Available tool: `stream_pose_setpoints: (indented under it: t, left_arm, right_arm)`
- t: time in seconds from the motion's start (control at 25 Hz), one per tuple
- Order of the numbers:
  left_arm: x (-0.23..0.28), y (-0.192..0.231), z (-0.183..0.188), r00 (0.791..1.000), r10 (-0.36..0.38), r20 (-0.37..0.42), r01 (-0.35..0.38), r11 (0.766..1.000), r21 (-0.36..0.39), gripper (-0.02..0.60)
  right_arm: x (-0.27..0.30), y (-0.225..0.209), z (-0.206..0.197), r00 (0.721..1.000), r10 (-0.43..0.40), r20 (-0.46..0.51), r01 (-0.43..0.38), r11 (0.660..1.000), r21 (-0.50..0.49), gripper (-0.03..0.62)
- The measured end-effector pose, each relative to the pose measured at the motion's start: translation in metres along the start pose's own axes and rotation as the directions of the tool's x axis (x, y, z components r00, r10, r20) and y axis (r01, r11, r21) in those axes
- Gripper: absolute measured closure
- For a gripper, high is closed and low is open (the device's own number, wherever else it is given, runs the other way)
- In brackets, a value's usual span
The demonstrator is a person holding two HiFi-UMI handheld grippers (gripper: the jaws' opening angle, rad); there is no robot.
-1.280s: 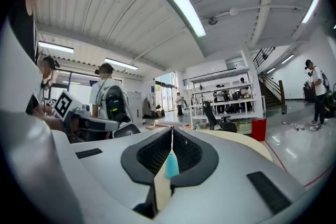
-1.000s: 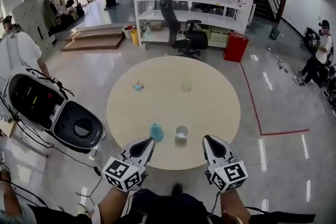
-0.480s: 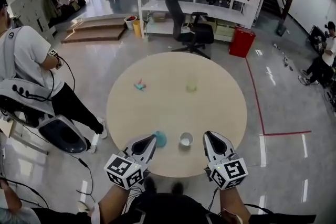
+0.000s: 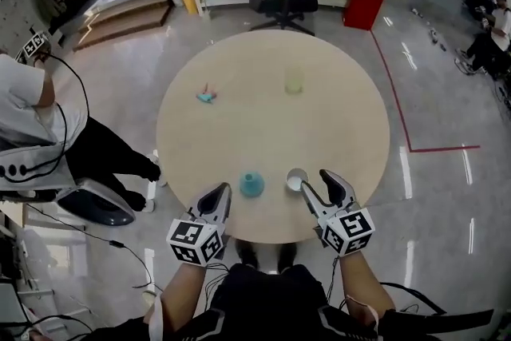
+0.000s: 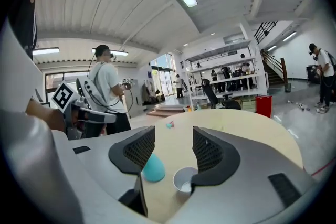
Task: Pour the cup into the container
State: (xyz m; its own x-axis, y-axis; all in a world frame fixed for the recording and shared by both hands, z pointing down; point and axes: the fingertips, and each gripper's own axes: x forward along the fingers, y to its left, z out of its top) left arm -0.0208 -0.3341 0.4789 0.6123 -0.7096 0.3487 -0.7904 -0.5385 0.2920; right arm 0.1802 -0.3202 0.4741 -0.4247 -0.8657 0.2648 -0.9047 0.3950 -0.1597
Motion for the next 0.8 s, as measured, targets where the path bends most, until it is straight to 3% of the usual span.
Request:
stream_pose_setpoints:
  t: [0.24,0.4,0.8]
  left_arm:
    - [0.029,0.027,-0.054,0.993,0.007,-0.117,-0.01,1.0,-0.029,0.58]
    - [0.046,0.048,-0.099,0.981,0.03,-0.19,-0.047,0.995,-0.084,0.58]
    - [0.074,0.068,-0.133,0.972,0.045,-0.232,-0.069,0.993,-0.1,0.58]
  right_arm:
    - [0.018,-0.012,-0.08,0.992,-0.005,-0.127,0.011,0.999,0.05,0.309]
    - [0.026,-0.02,-0.132,0.977,-0.014,-0.213,0.028,0.998,0.062,0.293]
    - [0.051,-0.039,-0.175,0.96,-0.051,-0.275,0.067,0.996,0.051,0.276]
